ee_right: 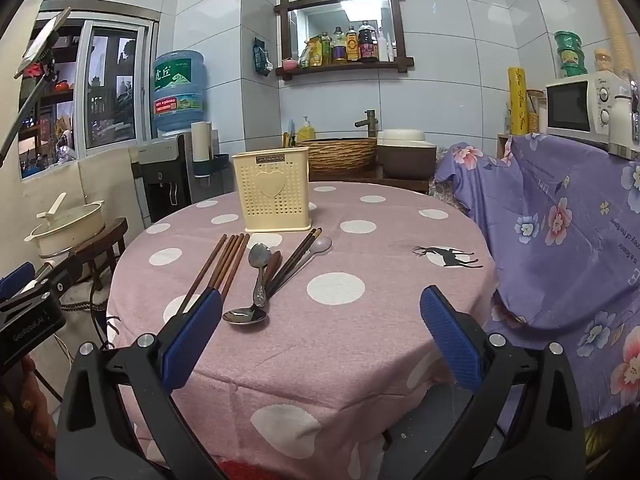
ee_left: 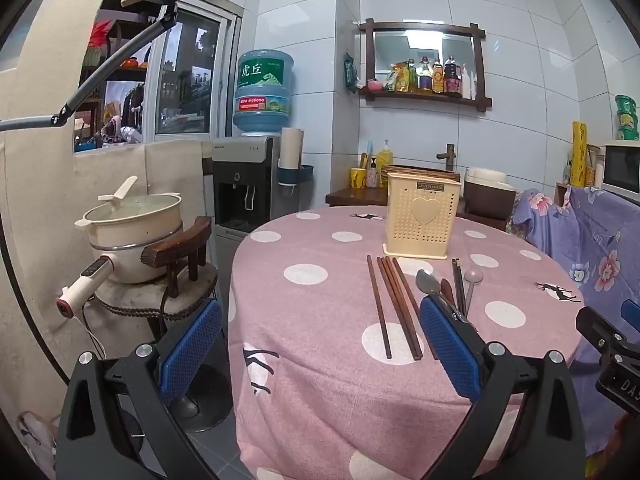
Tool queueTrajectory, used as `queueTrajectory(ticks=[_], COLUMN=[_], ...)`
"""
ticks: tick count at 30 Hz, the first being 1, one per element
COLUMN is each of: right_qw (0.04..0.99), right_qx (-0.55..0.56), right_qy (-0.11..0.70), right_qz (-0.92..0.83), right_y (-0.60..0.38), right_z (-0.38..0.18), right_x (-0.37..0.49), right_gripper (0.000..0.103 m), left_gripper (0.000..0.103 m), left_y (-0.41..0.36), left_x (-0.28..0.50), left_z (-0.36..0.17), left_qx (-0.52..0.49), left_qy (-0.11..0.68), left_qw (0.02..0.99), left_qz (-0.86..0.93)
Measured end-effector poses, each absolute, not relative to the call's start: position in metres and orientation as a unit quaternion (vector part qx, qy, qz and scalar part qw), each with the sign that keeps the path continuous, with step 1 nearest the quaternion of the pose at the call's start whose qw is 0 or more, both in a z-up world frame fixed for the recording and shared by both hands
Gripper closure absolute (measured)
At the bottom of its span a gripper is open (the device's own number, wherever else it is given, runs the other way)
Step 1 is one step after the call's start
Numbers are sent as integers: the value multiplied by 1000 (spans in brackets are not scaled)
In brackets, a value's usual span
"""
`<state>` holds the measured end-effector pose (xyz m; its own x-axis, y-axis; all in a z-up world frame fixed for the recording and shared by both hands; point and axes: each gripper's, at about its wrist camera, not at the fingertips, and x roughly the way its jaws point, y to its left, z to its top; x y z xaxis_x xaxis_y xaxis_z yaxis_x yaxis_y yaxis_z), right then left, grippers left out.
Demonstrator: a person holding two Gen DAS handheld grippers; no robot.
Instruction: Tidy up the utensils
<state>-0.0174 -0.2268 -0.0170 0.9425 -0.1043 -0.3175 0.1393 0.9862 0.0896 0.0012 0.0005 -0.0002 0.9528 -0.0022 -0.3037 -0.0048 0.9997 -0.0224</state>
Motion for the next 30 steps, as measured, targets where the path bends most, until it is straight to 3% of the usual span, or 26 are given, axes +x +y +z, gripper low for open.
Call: queueTrajectory(ticks=[30], right_qw=[982], right_qx=[50], right_qy=[170], right_qz=[-66], right_y=[-226], right_z=[-21], right_x=[-15], right_gripper=[5], left_gripper=[5], left_y=[2], left_x=[3], left_z=[-5], left_qx=[-12], left_qy=[159], left_qw=[987], left_qz=[0])
